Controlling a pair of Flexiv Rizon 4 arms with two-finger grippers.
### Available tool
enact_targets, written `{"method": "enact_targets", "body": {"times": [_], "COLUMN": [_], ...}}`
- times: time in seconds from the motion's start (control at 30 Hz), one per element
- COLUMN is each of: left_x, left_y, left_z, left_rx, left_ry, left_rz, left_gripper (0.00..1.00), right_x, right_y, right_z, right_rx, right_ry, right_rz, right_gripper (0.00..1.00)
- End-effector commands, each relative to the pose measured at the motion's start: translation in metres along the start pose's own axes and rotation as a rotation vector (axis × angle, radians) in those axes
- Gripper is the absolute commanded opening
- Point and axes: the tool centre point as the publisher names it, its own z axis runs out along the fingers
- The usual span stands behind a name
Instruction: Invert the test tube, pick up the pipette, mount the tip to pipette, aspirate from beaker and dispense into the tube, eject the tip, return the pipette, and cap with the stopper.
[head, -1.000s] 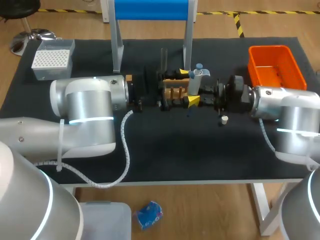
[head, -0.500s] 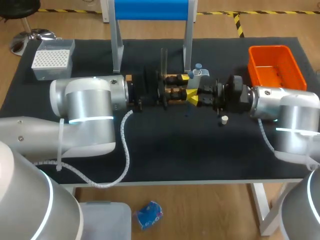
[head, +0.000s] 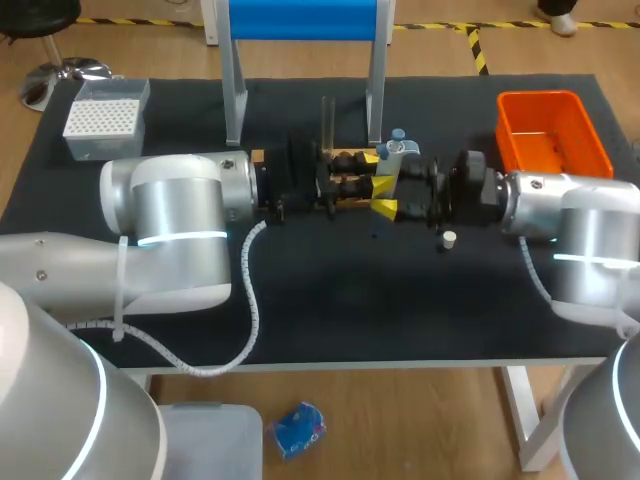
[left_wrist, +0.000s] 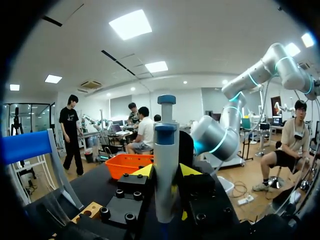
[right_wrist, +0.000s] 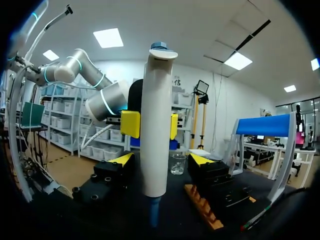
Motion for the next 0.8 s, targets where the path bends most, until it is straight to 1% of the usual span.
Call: {"method": "enact_targets", "body": {"times": [0.03, 0.17, 0.27, 0.47, 0.57, 0.63, 0.7, 0.8], "left_x": [0.002, 0.002, 0.002, 0.002, 0.002, 0.002, 0.002, 0.002], "left_y": [0.000, 0.000, 0.000, 0.000, 0.000, 0.000, 0.000, 0.000], "left_z": [0.002, 0.002, 0.002, 0.002, 0.002, 0.002, 0.002, 0.002], "left_rx": [-0.001, -0.001, -0.001, -0.001, -0.001, -0.001, -0.001, -0.001], "left_ry": [-0.010, -0.010, -0.010, -0.010, -0.010, -0.010, -0.010, -0.010], "left_rz": [0.002, 0.002, 0.002, 0.002, 0.002, 0.002, 0.002, 0.002], "left_gripper": [0.00, 0.00, 0.00, 0.00, 0.00, 0.00, 0.00, 0.00], "right_x": [-0.001, -0.007, -0.016, -0.042, -0.057, -0.066, -0.070, -0.070], "right_y": [0.003, 0.005, 0.006, 0.014, 0.021, 0.026, 0.029, 0.029], "right_z": [-0.008, -0.025, -0.045, -0.088, -0.104, -0.110, -0.112, -0.112], "right_rx": [0.021, 0.054, 0.082, 0.137, 0.165, 0.182, 0.213, 0.213], "right_ry": [-0.010, -0.026, -0.050, -0.114, -0.139, -0.149, -0.132, -0.132], "right_rz": [-0.010, -0.027, -0.048, -0.081, -0.100, -0.104, -0.103, -0.103], "right_gripper": [1.00, 1.00, 1.00, 1.00, 1.00, 1.00, 1.00, 1.00]}}
